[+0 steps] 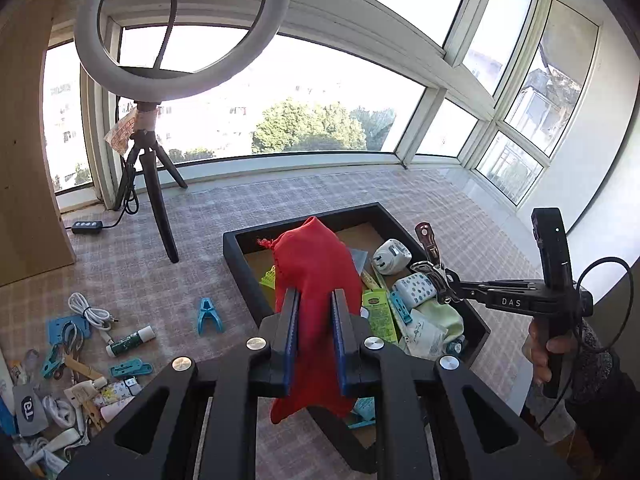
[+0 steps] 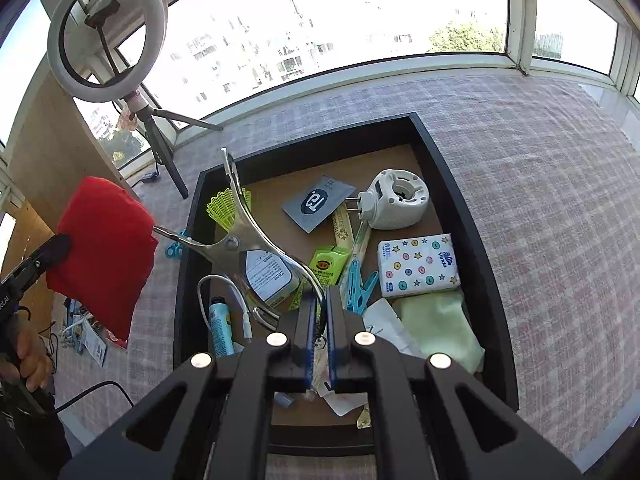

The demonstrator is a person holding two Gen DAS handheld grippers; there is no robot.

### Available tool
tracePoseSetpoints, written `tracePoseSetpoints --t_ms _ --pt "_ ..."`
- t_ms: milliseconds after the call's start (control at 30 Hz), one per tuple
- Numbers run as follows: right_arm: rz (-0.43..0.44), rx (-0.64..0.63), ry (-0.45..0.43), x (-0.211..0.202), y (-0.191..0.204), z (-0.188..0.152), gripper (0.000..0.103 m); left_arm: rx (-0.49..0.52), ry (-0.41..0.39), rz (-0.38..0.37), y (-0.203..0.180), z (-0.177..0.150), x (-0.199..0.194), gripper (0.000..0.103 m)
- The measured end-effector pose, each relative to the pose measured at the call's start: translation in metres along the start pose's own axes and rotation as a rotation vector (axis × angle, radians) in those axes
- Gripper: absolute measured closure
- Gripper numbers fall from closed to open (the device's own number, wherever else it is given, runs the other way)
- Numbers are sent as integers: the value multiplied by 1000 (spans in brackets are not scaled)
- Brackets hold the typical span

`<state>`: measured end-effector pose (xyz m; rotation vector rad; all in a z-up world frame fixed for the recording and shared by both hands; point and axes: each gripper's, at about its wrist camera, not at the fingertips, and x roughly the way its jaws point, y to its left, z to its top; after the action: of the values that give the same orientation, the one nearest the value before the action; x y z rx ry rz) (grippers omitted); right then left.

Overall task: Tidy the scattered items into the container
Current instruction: 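Carry the red cushion and metal clip into the tray and open both tools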

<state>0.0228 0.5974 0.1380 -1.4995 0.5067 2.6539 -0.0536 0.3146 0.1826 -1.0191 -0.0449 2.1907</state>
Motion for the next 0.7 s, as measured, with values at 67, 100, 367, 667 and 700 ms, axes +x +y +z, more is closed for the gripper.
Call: tracePoseSetpoints --t_ms 67,100,367,667,700 --pt "-1 -3 5 -2 -9 -2 98 11 2 -8 -12 9 16 89" --pt "1 -4 8 -2 -13 -4 98 20 3 -8 -18 14 23 89" --pt "21 -27 47 -2 -33 -18 98 61 35 -11 -48 44 82 89" --pt "32 -47 64 -3 -25 -28 98 53 106 -2 -51 49 142 81" --pt "31 -51 65 -4 -24 -30 98 53 129 30 -49 49 149 74"
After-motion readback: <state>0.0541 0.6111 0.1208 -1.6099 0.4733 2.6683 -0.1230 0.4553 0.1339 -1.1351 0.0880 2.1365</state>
